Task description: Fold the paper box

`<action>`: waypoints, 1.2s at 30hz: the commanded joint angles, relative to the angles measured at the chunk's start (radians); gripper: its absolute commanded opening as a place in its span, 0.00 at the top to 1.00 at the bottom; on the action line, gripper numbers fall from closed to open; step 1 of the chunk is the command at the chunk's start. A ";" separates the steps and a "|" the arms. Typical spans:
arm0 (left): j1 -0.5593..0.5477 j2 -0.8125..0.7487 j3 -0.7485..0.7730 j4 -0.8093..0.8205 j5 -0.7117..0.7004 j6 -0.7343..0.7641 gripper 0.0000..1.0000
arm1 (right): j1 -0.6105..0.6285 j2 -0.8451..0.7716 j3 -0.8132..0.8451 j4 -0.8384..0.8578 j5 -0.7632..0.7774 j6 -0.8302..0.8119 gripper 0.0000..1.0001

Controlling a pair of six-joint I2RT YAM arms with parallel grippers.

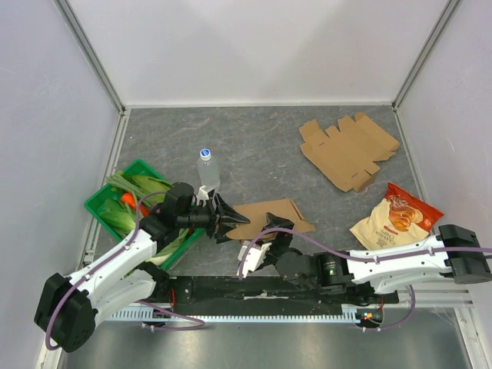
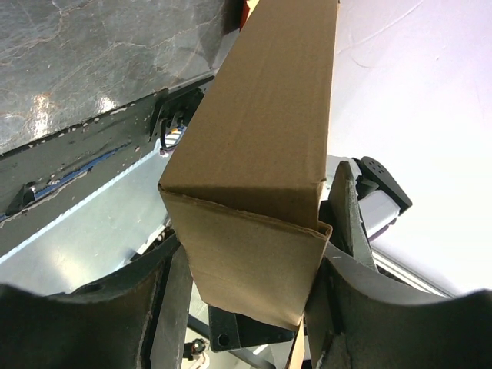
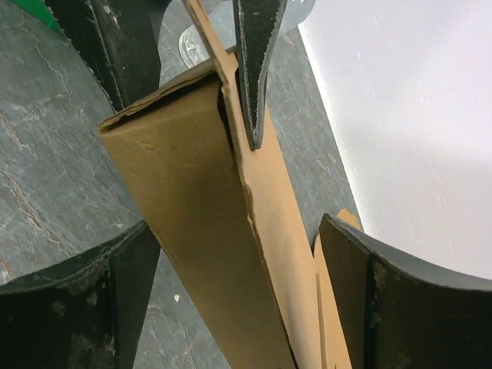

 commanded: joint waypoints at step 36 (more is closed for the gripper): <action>-0.001 -0.428 0.094 -0.337 -0.543 0.828 0.27 | -0.381 -0.003 0.215 -0.575 -0.641 0.452 0.50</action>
